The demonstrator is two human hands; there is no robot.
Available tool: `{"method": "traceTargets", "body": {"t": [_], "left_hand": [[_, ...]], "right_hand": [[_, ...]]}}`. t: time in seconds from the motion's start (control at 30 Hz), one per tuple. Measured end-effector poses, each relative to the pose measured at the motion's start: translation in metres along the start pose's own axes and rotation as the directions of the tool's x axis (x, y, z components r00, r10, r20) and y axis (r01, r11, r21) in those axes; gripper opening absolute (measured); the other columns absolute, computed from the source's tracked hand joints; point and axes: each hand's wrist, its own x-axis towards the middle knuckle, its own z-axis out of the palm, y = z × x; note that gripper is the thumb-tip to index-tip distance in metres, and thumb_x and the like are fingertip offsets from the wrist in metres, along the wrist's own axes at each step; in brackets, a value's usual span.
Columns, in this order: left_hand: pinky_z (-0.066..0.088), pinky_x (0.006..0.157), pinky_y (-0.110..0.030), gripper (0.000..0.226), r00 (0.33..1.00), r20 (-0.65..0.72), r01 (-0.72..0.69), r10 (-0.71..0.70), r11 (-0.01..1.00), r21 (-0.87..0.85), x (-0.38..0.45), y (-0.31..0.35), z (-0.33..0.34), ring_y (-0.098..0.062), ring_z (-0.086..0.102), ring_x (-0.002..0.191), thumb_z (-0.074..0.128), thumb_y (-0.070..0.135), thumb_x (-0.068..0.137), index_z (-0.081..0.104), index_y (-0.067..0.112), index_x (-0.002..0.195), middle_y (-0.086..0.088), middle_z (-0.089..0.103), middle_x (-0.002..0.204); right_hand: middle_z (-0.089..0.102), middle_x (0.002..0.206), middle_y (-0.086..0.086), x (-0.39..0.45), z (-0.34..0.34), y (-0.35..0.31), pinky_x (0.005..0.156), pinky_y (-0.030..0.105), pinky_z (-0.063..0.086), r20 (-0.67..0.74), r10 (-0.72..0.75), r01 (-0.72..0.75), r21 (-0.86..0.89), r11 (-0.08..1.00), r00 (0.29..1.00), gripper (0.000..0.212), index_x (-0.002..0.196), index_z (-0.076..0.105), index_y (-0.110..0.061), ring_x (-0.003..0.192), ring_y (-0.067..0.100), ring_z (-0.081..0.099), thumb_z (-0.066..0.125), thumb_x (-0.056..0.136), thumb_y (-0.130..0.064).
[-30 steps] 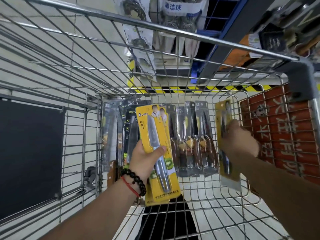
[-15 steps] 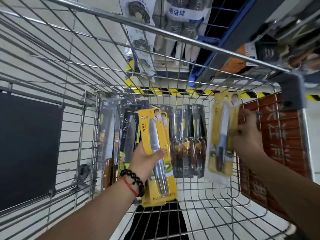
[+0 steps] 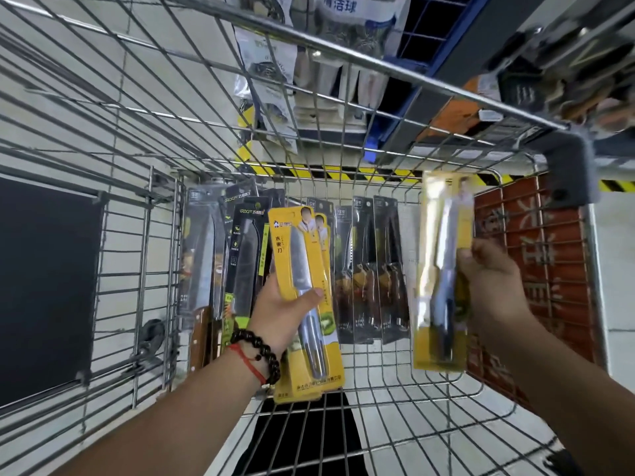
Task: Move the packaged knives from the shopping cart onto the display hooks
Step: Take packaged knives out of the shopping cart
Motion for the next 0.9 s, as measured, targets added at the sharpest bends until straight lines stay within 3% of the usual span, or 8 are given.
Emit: {"method": "traceTargets", "body": {"t": [0.1, 0.2, 0.27, 0.47, 0.53, 0.67, 0.77, 0.9], "left_hand": [[0.038, 0.106, -0.04, 0.083, 1.0, 0.004, 0.001, -0.001, 1.0, 0.005, -0.003, 0.003, 0.011, -0.014, 0.045, 0.128, 0.078, 0.049, 0.071, 0.038, 0.025, 0.14, 0.011, 0.044, 0.143], [0.033, 0.111, -0.042, 0.095, 0.999, 0.048, 0.006, -0.004, 0.999, -0.049, -0.005, 0.006, 0.023, -0.012, 0.04, 0.132, 0.072, 0.063, 0.071, 0.028, 0.029, 0.148, 0.012, 0.036, 0.149], [0.031, 0.104, -0.031, 0.076, 0.999, 0.033, 0.034, -0.031, 0.993, -0.109, -0.004, 0.008, 0.023, -0.006, 0.042, 0.12, 0.062, 0.054, 0.085, 0.03, 0.024, 0.147, 0.013, 0.044, 0.138], [0.03, 0.107, -0.038, 0.095, 1.0, -0.012, 0.018, -0.018, 0.999, -0.029, -0.004, 0.005, 0.012, -0.009, 0.034, 0.128, 0.073, 0.05, 0.069, 0.027, 0.024, 0.148, 0.01, 0.039, 0.143], [0.032, 0.104, -0.035, 0.069, 0.999, 0.002, 0.033, -0.033, 0.998, -0.049, -0.003, 0.003, 0.012, -0.011, 0.039, 0.128, 0.069, 0.038, 0.083, 0.035, 0.027, 0.143, 0.014, 0.045, 0.135], [0.027, 0.105, -0.033, 0.059, 0.995, 0.071, 0.082, -0.074, 0.991, -0.109, -0.003, 0.001, 0.015, -0.009, 0.038, 0.124, 0.057, 0.028, 0.095, 0.028, 0.026, 0.147, 0.015, 0.046, 0.136], [0.022, 0.113, -0.038, 0.055, 0.991, 0.07, 0.128, -0.118, 0.979, -0.158, -0.007, 0.006, 0.02, -0.015, 0.031, 0.139, 0.049, 0.039, 0.097, 0.031, 0.027, 0.147, 0.009, 0.035, 0.15], [0.033, 0.111, -0.046, 0.052, 0.964, 0.161, 0.243, -0.214, 0.951, -0.191, -0.006, 0.009, 0.025, -0.019, 0.053, 0.125, 0.052, 0.07, 0.083, 0.061, 0.035, 0.121, 0.004, 0.06, 0.131]], "right_hand": [[0.058, 0.074, 0.008, -0.026, 0.031, 0.003, 0.05, 0.031, 0.048, 0.138, 0.092, -0.085, -0.053, 0.995, 0.986, 0.016, 0.097, 0.06, -0.02, 0.058, 0.024, 0.055, 0.045, 0.101, -0.02], [0.058, 0.075, 0.016, -0.04, 0.071, 0.019, 0.059, 0.025, 0.045, 0.162, 0.085, -0.068, -0.11, 0.992, 0.983, 0.012, 0.094, 0.06, -0.016, 0.065, 0.021, 0.052, 0.05, 0.098, -0.021], [0.063, 0.085, 0.021, -0.042, 0.09, 0.028, 0.066, 0.031, 0.048, 0.142, 0.116, -0.108, -0.067, 0.992, 0.983, 0.015, 0.092, 0.063, -0.01, 0.069, 0.025, 0.054, 0.051, 0.096, -0.019], [0.069, 0.088, 0.0, -0.039, 0.099, 0.03, 0.07, 0.027, 0.045, 0.228, 0.186, -0.209, 0.082, 0.974, 0.956, 0.013, 0.095, 0.066, -0.016, 0.079, 0.011, 0.061, 0.053, 0.098, -0.015], [0.069, 0.094, 0.004, -0.037, 0.097, 0.03, 0.082, 0.032, 0.044, 0.24, 0.224, -0.253, 0.1, 0.962, 0.945, 0.015, 0.089, 0.067, -0.018, 0.086, 0.019, 0.06, 0.056, 0.097, -0.014], [0.068, 0.095, 0.024, -0.033, 0.088, 0.031, 0.082, 0.05, 0.052, 0.212, 0.26, -0.306, 0.225, 0.925, 0.942, 0.02, 0.088, 0.068, -0.013, 0.082, 0.028, 0.059, 0.052, 0.098, -0.011], [0.07, 0.101, 0.019, -0.039, 0.095, 0.036, 0.093, 0.05, 0.049, 0.186, 0.153, -0.171, 0.088, 0.981, 0.971, 0.012, 0.098, 0.066, -0.01, 0.087, 0.028, 0.063, 0.056, 0.096, -0.015], [0.069, 0.096, 0.011, -0.051, 0.115, 0.036, 0.088, 0.043, 0.05, 0.138, 0.16, -0.175, 0.107, 0.979, 0.977, 0.007, 0.099, 0.063, -0.016, 0.091, 0.027, 0.066, 0.056, 0.096, -0.019]]}}
